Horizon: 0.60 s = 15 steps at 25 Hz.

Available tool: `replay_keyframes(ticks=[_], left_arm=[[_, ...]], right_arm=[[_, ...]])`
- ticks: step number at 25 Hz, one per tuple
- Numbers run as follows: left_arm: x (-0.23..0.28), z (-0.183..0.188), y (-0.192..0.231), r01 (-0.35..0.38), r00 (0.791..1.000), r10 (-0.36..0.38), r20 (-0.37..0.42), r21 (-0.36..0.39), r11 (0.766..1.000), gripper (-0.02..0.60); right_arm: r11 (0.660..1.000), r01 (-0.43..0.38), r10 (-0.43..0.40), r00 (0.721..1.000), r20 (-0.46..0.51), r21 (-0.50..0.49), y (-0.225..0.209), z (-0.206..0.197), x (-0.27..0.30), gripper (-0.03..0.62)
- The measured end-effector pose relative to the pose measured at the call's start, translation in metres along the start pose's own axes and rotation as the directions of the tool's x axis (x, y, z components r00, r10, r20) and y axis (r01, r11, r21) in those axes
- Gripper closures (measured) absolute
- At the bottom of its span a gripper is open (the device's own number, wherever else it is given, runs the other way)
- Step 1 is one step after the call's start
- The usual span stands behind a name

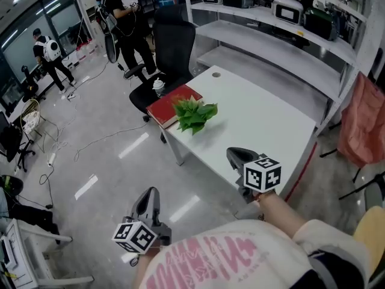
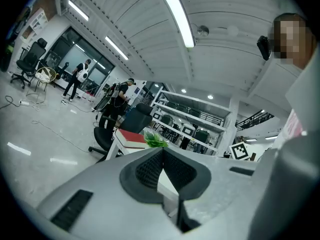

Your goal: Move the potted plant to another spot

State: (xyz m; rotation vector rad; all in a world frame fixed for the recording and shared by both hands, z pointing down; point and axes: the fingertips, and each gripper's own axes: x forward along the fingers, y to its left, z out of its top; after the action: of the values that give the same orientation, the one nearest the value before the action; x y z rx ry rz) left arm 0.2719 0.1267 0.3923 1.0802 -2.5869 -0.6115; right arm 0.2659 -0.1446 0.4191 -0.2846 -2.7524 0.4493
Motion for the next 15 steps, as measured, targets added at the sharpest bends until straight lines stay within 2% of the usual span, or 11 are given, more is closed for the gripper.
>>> replay_keyframes(ticks=[7, 15], left_arm=[[0.015, -0.016, 0.019, -0.032, 0.998, 0.03, -0.058, -0.03, 0.999, 0.578], [0.063, -0.021, 0.033, 0.028, 0.994, -0.036, -0.101, -0.088, 0.996, 0.578]], right_arm=[[0.997, -0.006, 0.007, 1.0, -0.018, 0.079, -0.016, -0.021, 0.012, 0.588], [0.995, 0.037, -0.031, 0.997, -0.07, 0.09, -0.034, -0.043, 0.026, 0.588]])
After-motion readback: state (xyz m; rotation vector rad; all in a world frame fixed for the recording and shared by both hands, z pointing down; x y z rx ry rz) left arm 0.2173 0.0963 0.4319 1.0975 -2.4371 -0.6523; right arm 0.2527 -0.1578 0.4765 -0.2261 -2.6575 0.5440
